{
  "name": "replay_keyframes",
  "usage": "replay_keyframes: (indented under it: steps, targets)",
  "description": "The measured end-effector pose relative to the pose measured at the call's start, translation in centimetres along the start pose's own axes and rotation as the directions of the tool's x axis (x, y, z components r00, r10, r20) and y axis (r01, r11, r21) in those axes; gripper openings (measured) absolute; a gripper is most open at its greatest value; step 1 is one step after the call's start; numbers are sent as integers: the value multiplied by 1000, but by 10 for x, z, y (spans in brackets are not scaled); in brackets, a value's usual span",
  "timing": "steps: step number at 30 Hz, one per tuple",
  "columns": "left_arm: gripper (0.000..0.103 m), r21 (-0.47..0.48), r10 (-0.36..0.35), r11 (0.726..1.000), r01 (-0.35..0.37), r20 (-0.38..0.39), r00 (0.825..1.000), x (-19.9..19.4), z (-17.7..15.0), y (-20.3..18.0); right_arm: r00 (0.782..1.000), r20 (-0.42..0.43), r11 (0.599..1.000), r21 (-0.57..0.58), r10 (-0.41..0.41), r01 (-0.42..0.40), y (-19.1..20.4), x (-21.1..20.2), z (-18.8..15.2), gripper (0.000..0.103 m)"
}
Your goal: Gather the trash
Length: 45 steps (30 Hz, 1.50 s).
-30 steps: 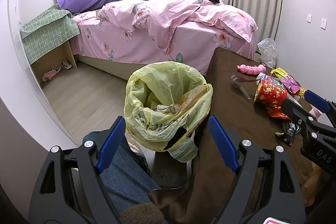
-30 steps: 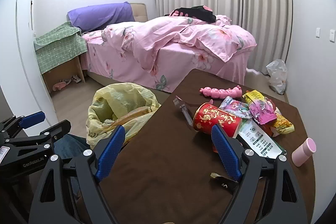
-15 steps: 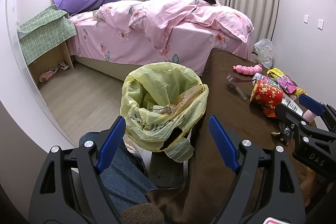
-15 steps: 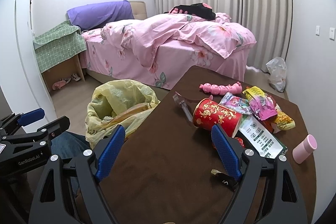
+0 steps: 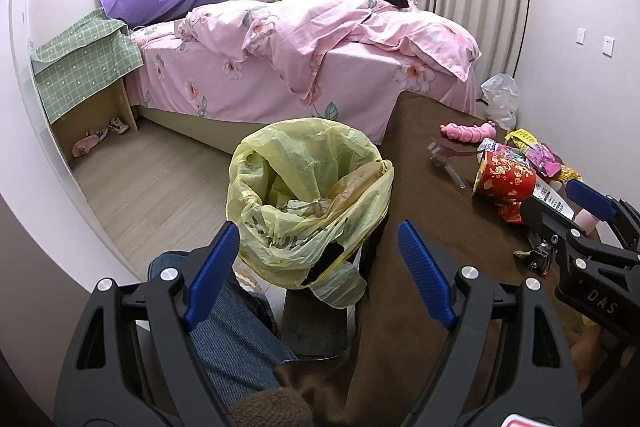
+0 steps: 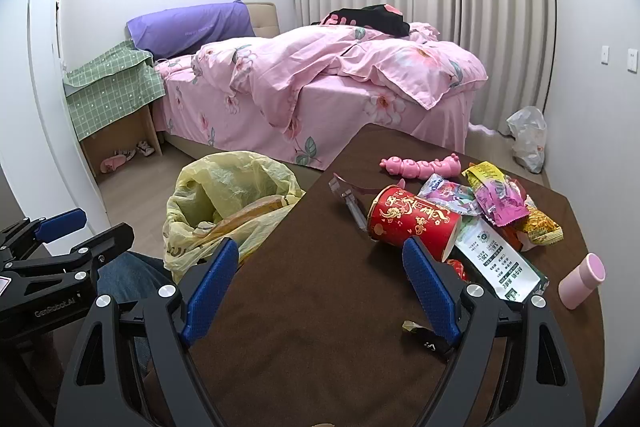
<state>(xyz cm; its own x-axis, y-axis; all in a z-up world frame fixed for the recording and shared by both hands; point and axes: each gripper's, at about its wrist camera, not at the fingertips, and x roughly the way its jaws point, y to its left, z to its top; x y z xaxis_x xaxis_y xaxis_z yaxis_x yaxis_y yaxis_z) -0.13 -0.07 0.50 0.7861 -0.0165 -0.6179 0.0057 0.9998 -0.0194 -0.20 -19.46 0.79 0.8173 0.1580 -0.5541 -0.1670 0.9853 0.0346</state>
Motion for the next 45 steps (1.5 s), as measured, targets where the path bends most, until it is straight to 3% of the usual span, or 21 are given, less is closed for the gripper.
replay_keyframes:
  steps: [45]
  targets:
    - [78,-6,-8,1000,8,5,1000,-5,1,5,1000,-3,1000,-5,-5,5,-5,2,2,81]
